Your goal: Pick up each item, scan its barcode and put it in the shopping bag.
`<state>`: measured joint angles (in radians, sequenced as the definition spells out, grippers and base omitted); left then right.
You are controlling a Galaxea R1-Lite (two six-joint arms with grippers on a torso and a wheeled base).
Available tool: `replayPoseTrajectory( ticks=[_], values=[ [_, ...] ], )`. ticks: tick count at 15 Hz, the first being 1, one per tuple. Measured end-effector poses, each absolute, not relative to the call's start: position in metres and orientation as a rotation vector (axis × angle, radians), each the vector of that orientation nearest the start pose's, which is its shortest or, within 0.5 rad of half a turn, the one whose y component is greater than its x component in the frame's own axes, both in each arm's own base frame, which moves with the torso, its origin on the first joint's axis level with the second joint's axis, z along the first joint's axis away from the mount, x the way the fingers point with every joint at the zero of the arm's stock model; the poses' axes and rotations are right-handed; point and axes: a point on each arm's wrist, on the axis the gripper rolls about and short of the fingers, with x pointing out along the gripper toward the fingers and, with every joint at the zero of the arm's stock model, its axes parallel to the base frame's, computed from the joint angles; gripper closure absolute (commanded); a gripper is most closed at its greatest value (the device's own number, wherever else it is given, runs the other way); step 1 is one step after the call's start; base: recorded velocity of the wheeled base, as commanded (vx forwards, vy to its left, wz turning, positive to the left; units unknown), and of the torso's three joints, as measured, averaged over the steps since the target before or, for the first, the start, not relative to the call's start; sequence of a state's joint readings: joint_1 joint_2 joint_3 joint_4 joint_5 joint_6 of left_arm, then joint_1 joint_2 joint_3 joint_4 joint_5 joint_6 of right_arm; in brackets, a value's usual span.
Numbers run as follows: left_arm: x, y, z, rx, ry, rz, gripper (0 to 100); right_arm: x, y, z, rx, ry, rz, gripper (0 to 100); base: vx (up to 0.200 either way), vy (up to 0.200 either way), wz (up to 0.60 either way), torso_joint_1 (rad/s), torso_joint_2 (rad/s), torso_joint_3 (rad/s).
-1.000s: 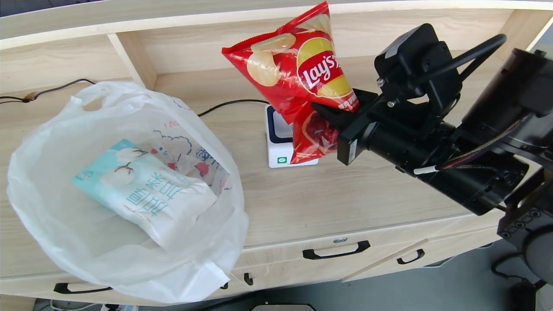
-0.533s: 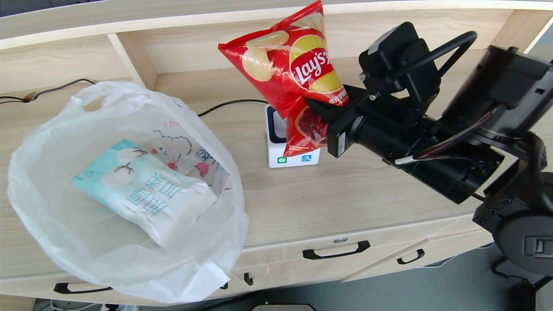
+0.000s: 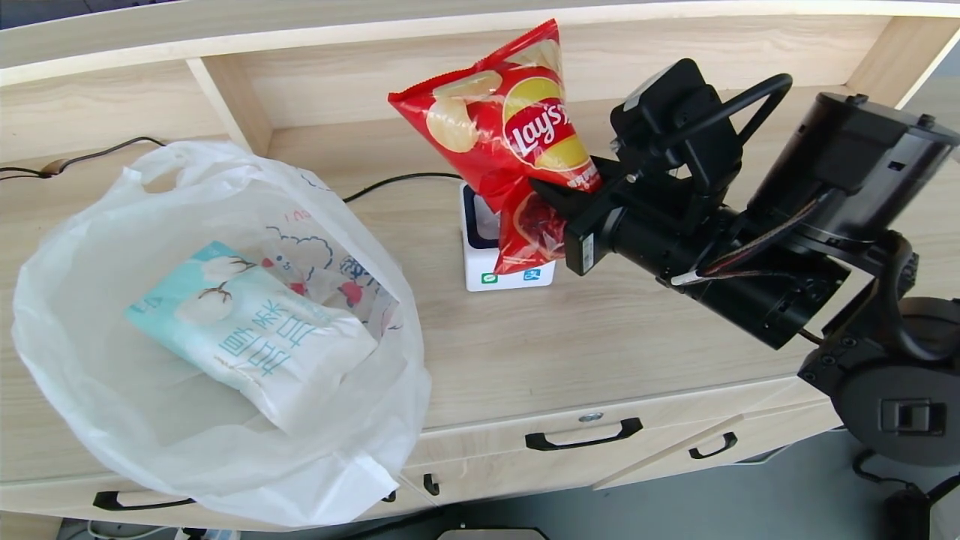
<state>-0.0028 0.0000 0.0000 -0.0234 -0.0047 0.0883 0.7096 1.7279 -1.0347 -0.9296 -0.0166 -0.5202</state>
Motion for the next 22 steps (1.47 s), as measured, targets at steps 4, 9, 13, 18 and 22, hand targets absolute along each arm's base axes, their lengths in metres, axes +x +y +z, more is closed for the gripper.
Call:
replayPoseTrajectory(
  ticks=[4, 9, 13, 18, 22],
  values=[
    [-0.023, 0.0, 0.078, 0.086, -0.023, -0.005, 0, 0.244, 0.21, 0.272, -0.378, -0.401, 0.617, 100, 0.0, 0.0, 0.0, 0.0, 0.0, 0.0],
    [-0.023, 0.0, 0.077, 0.087, -0.02, -0.005, 0, 0.217, 0.192, 0.292, -0.262, -0.422, 0.608, 100, 0.0, 0.0, 0.0, 0.0, 0.0, 0.0],
    [-0.023, 0.0, 0.077, 0.085, -0.019, -0.005, 0, 0.199, 0.175, 0.299, -0.219, -0.429, 0.587, 100, -0.05, 0.0, 0.0, 0.002, 0.0, 0.001],
    [-0.023, 0.0, 0.077, 0.085, -0.02, -0.007, 0, 0.183, 0.151, 0.274, -0.196, -0.332, 0.551, 100, -0.12, 0.0, 0.0, 0.006, 0.0, 0.002],
    [-0.023, 0.0, 0.078, 0.084, -0.021, -0.006, 0, 0.178, 0.137, 0.276, -0.185, -0.339, 0.514, 100, 0.0, 0.2, 0.0, -0.004, 0.0, 0.001]
  ],
)
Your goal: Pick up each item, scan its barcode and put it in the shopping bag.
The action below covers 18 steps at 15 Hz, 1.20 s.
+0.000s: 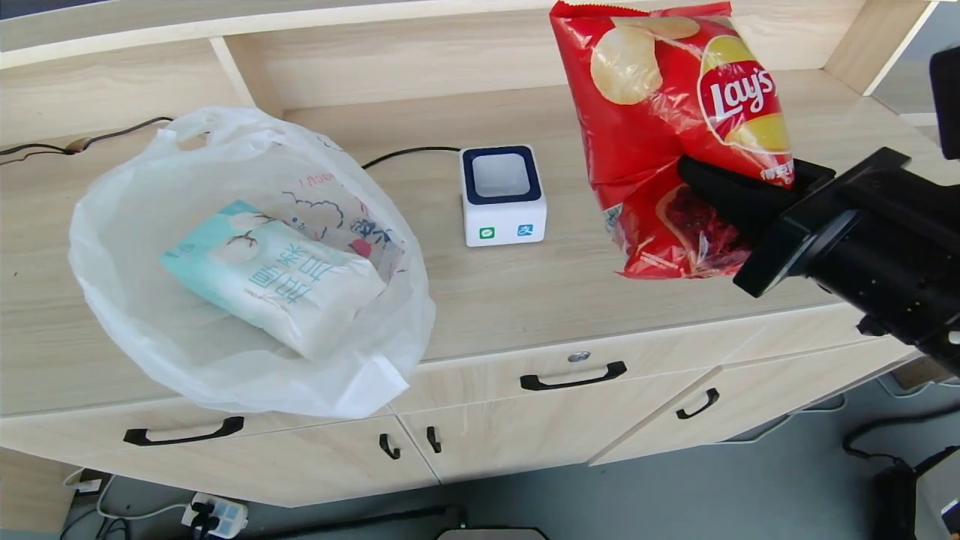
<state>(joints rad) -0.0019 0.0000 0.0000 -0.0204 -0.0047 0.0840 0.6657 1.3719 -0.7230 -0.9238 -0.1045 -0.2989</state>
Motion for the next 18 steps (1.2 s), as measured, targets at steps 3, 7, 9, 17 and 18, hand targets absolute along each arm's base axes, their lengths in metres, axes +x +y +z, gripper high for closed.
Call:
replayPoseTrajectory(
  ticks=[3, 7, 9, 17, 18],
  values=[
    [-0.023, 0.0, 0.077, 0.083, -0.02, -0.007, 0, 0.172, 0.132, 0.276, -0.175, -0.337, 0.514, 100, 0.0, 0.2, 0.0, 0.001, 0.0, 0.004],
    [-0.023, 0.0, 0.077, 0.085, -0.019, -0.007, 0, 0.17, 0.13, 0.275, -0.188, -0.311, 0.519, 100, 0.0, 0.0, 0.45, 0.005, 0.0, 0.002],
    [-0.023, 0.0, 0.078, 0.086, -0.02, -0.007, 0, 0.17, 0.129, 0.28, -0.193, -0.309, 0.517, 100, 0.0, 0.0, 0.6, 0.005, 0.0, 0.005],
    [-0.023, 0.0, 0.078, 0.089, -0.021, -0.007, 0, 0.169, 0.125, 0.294, -0.258, -0.372, 0.492, 100, 0.0, 0.0, 0.37, 0.001, 0.0, 0.003],
    [-0.023, 0.0, 0.078, 0.089, -0.021, -0.005, 0, 0.171, 0.127, 0.298, -0.268, -0.381, 0.504, 100, 0.0, 0.0, 0.0, 0.0, 0.0, 0.0]
  ],
)
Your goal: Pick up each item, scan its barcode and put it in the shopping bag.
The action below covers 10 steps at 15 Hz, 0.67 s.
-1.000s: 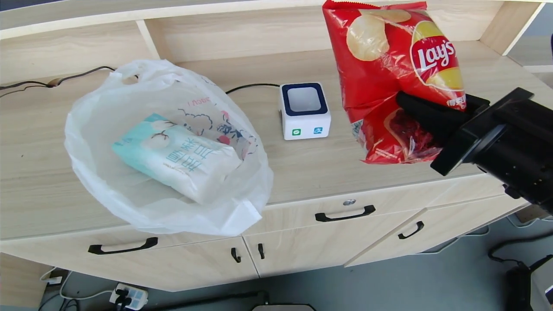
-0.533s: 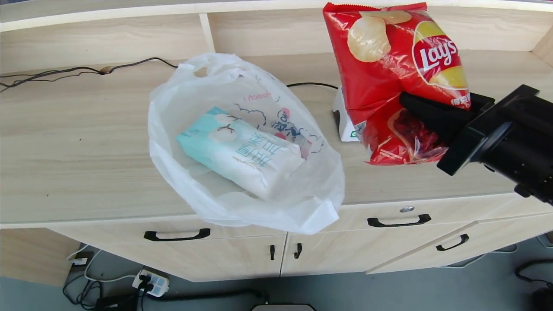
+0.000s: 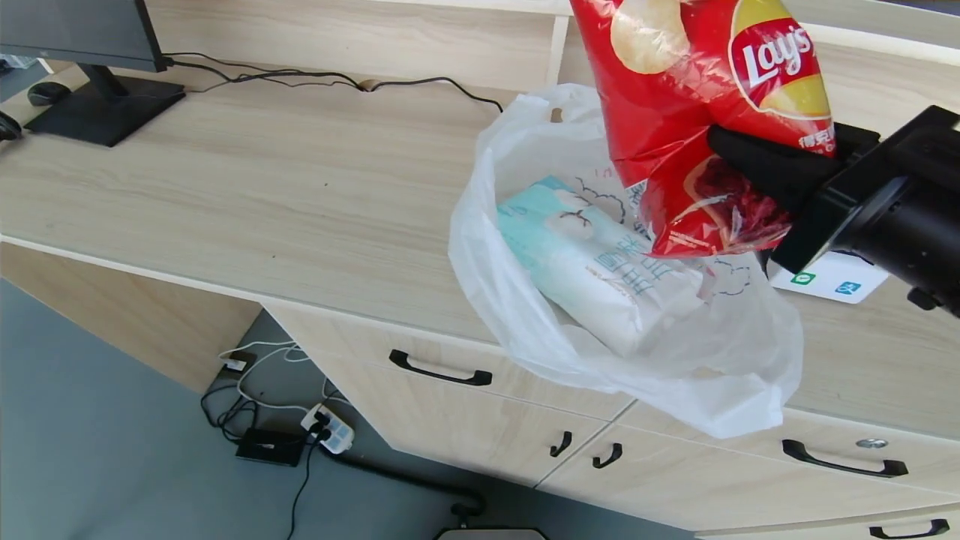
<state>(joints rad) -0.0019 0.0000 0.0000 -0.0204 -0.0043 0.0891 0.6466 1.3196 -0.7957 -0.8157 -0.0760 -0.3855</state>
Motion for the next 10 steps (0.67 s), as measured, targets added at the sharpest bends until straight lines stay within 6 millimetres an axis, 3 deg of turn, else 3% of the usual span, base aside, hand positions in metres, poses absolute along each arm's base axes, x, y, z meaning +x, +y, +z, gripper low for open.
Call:
replayPoseTrajectory(
  ticks=[2, 10],
  values=[
    [-0.023, 0.0, 0.078, 0.091, -0.021, -0.007, 0, 0.17, 0.135, 0.3, -0.266, -0.366, 0.557, 100, 0.0, 0.0, 0.0, 0.0, 0.0, 0.0],
    [-0.023, 0.0, 0.078, 0.095, -0.025, -0.006, 0, 0.186, 0.137, 0.262, -0.224, -0.195, 0.579, 100, 0.0, 0.0, 0.0, 0.0, 0.0, 0.0]
  ],
)
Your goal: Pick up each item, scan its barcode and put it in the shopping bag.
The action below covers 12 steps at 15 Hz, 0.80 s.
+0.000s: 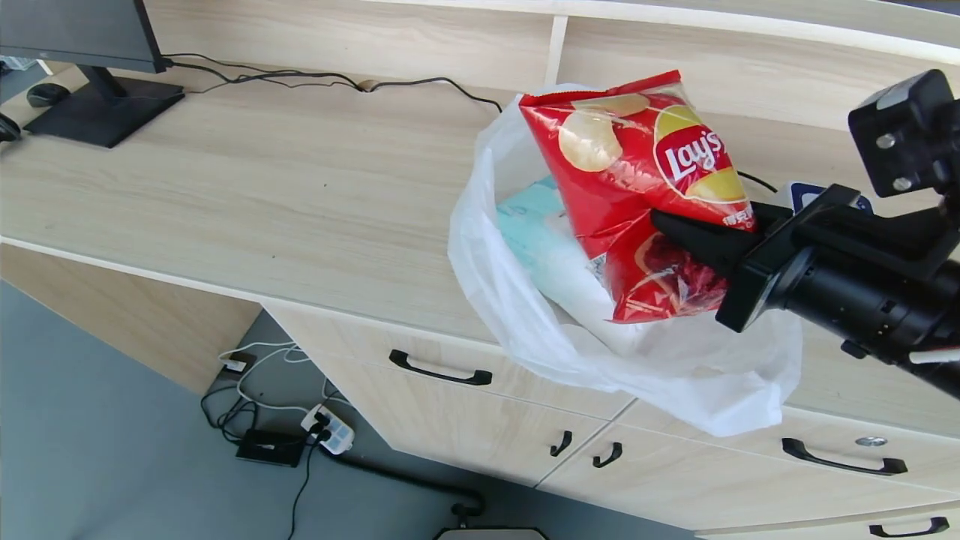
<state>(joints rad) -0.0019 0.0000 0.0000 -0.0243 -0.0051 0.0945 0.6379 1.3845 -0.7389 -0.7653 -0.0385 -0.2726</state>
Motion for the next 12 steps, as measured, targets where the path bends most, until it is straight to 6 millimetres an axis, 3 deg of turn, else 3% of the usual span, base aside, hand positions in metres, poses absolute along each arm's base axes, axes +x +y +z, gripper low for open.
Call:
replayPoseTrajectory(
  ticks=[6, 12],
  values=[
    [-0.023, 0.0, 0.078, 0.09, -0.025, -0.006, 0, 0.203, 0.127, 0.254, -0.232, -0.161, 0.571, 100, 0.0, 0.0, 0.0, 0.0, 0.0, 0.0],
    [-0.023, 0.0, 0.078, 0.09, -0.024, -0.006, 0, 0.22, 0.142, 0.265, -0.231, -0.195, 0.623, 100, 0.0, 0.0, 0.0, 0.0, 0.0, 0.0]
  ],
)
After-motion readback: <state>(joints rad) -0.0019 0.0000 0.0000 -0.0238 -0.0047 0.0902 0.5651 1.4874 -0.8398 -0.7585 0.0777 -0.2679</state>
